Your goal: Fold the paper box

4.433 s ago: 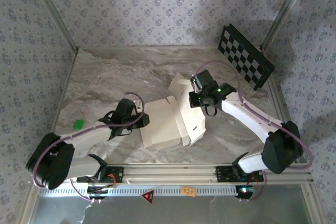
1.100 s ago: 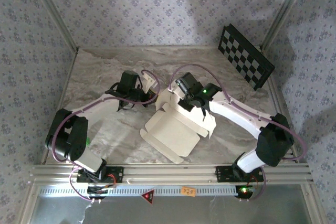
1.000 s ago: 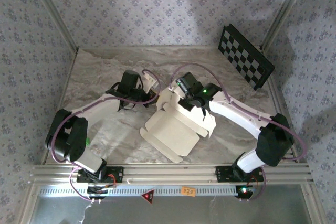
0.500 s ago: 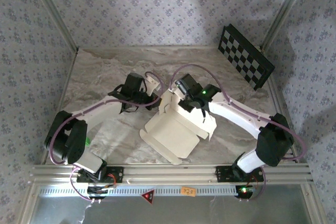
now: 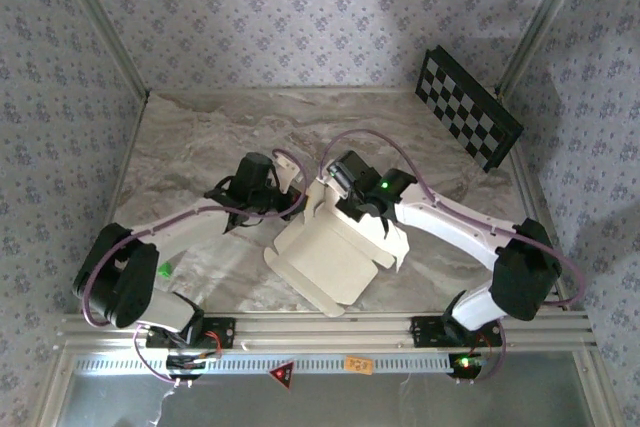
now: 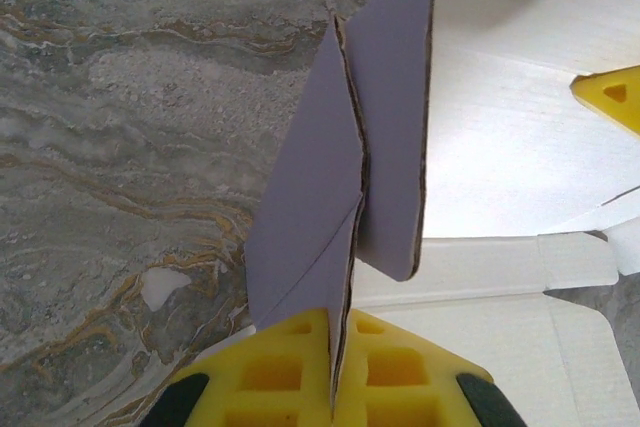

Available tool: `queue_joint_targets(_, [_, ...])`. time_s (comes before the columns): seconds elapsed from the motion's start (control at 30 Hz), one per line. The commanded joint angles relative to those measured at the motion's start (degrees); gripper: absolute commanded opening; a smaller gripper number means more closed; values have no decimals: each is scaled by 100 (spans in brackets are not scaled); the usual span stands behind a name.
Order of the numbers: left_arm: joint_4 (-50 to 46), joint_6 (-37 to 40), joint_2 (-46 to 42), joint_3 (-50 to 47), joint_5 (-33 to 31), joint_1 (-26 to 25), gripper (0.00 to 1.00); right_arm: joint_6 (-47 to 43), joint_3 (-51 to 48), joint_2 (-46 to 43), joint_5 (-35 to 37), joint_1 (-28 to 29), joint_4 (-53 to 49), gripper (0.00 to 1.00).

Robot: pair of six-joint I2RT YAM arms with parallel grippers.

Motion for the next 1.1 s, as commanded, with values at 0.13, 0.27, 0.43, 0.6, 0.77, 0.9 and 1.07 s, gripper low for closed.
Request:
queue_joint_targets(0.13, [-493, -262, -56, -393, -143, -136, 7, 25, -226, 58, -274, 300, -470, 0])
queue_joint_targets(0.27, [-362, -363, -324, -545, -443, -136, 16, 21, -321, 57, -273, 361, -480, 0])
queue_joint_targets(0.43, [-274, -283, -911, -597, -595, -134, 26, -21, -342, 61, -194, 387, -495, 0])
queue_joint_targets(0.6, [-308, -104, -1408, -498, -627, -133, 31, -65, -341, 63, -186, 426, -472, 0])
queue_joint_targets(0.77, [-255, 52, -1492, -279, -676, -134, 33, -74, -332, 68, -188, 420, -480, 0])
queue_joint_targets(0.9, [-554, 265, -1072, 199, -556, -136, 31, -80, -346, 68, -228, 426, -473, 0])
queue_joint_targets(1.07, [-839, 343, -520, 757, -416, -135, 28, -91, -333, 69, -246, 418, -464, 0])
